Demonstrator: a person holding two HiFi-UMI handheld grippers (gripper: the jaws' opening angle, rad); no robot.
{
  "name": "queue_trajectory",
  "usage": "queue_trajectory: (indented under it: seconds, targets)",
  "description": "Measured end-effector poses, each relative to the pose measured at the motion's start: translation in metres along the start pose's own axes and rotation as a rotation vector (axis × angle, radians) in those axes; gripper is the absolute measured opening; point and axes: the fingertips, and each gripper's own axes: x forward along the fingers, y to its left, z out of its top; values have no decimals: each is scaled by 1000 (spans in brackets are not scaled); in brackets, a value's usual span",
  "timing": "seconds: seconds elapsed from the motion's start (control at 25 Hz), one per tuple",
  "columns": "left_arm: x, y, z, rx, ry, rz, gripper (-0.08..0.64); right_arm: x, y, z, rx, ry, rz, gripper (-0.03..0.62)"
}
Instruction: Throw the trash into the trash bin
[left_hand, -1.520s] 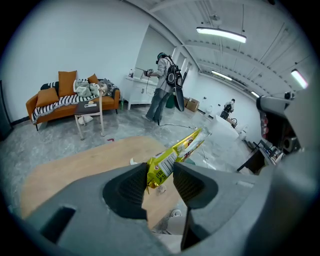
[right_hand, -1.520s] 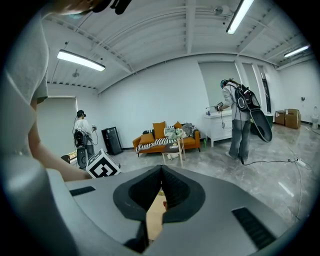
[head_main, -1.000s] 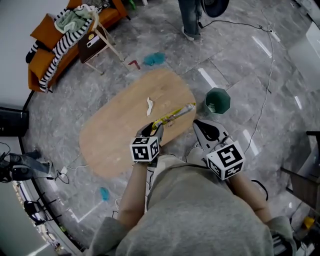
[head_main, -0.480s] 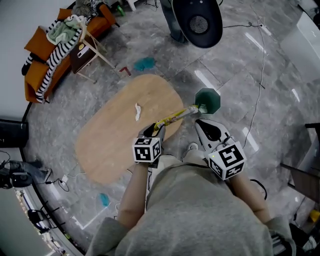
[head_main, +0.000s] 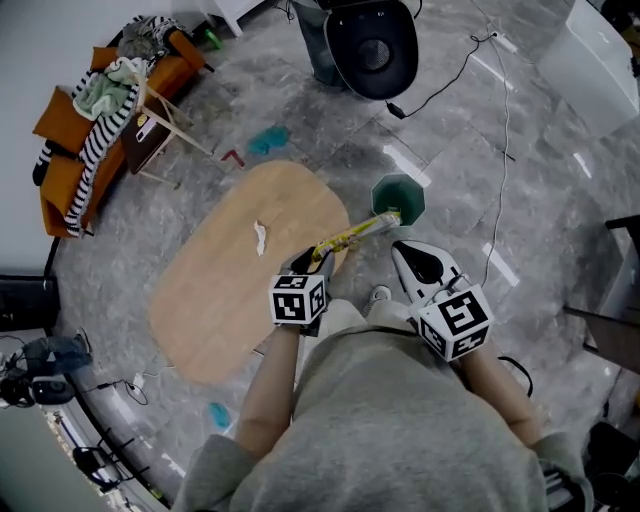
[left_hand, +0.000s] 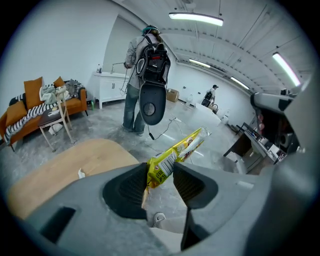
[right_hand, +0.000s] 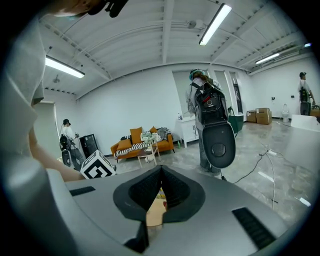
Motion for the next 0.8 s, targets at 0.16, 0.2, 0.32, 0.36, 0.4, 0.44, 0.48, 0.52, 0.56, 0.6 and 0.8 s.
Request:
queue_trajectory:
  seconds: [0.16,0.2,0.32,0.36,0.4,0.44,0.48,0.52,0.56,0.6,0.8]
  targets:
    - [8,-12,2,27,11,-21,170,-10,-7,-4,17,-5,-30,8]
    - [9,-16,3,35,14,-27,172,-12,-9,-5,21,-7,-37,8]
    - [16,-24,4,58,24,-41,172,-19,-14,-8,35,-12,-61,8]
    - [18,-27,5,63,27,-45,170,-21,-16,-10,40,-13,-69,8]
    - [20,-29,5,67,31,-49,170,-23,-17,-11,45,-13,-77,8]
    - [22,-32,5,72,34,-54,172,-26,-18,-13,52,-13,-86,8]
    - [25,-35,5,77,39,-59,172,-28,-20,-14,59,-13,-95,8]
    - [27,-38,5,85,44,-64,172,-31,-22,-16,67,-13,-104,8]
    - [30,-41,6,92,50,-69,172,-33,-25,-17,76,-12,-113,8]
    - [33,-44,7,100,55,-73,170,-36,-27,-19,84,-11,-121,8]
    - [50,-53,13,118,73,-86,172,-39,-40,-29,125,4,-155,8]
